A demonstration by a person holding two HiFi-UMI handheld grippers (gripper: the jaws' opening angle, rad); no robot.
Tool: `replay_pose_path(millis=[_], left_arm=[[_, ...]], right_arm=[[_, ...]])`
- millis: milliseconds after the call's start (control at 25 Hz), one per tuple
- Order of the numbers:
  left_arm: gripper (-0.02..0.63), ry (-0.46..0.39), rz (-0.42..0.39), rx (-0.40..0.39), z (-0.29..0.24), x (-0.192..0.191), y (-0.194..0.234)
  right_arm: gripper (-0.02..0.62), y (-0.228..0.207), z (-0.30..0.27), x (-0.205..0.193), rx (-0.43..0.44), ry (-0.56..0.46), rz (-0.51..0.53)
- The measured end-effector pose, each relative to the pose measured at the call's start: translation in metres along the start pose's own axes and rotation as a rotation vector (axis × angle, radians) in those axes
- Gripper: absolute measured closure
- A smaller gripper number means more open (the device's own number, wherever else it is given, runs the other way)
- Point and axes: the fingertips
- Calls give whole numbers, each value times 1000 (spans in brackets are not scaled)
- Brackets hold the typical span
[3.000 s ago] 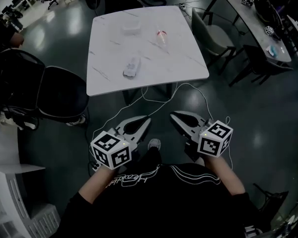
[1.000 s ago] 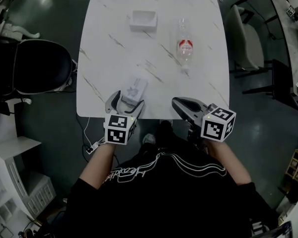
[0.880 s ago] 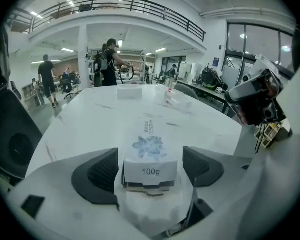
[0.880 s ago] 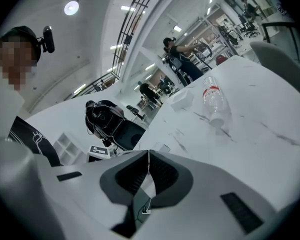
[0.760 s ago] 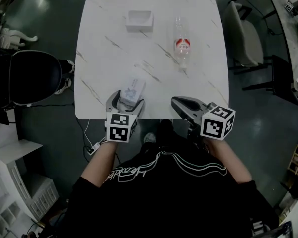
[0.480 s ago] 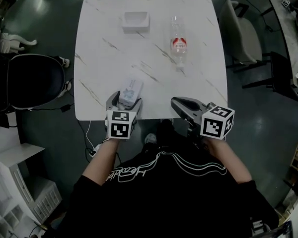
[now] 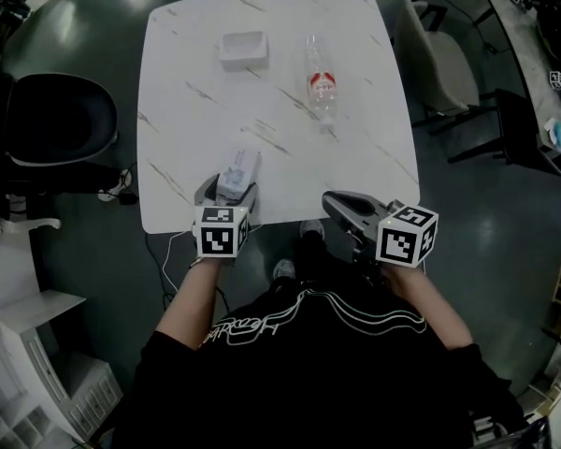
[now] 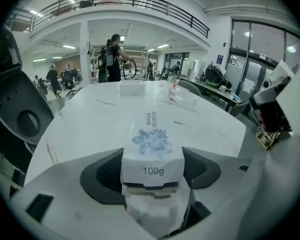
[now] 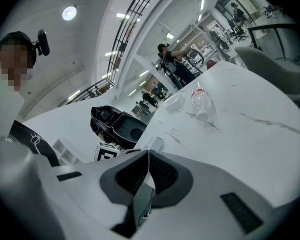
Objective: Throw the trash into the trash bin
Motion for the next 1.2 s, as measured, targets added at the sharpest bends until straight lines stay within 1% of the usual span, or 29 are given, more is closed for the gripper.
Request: replay_pose_path(millis=[160,240,400,520,600,760,880,960,1080,1200], left_arm=[[278,-71,14,-42,26,19,-8],[278,-105,35,-86,45,28,-16],[278,-182,125,-228,88,51,-36],[278,-253,173,-326,130,63,-48],[278,-305,187,-388,159,68,-55],[278,-398,191,-491,208,69,-65],[278,-431,233,-580,234,67,-75],[278,-442,241,-634,243,67,-85],[278,-444,209,-701,251,68,-108],[278,-427,176,-781,255,70,-139]], right_arm=[[561,13,10,-5,-17,-32,4],[562,23,15,-7,-23,-51,13],[562,45,20,-11,-33,-91,54],[561,68,23,-13,-34,-124,91],[561,83,27,-16,-40,-149,113],[562,105,37,-28,-70,-192,139],[563,119,47,-39,-100,-220,147],[561,127,57,-47,-125,-241,152],[562,135,79,-58,-174,-272,164],[562,136,110,-67,-236,-316,171]])
Point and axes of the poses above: the fingertips, and each gripper's own axes: z backward along the fingers, y to its left, x out of its top, and after that the axes turned 6 degrees about x, right-handed
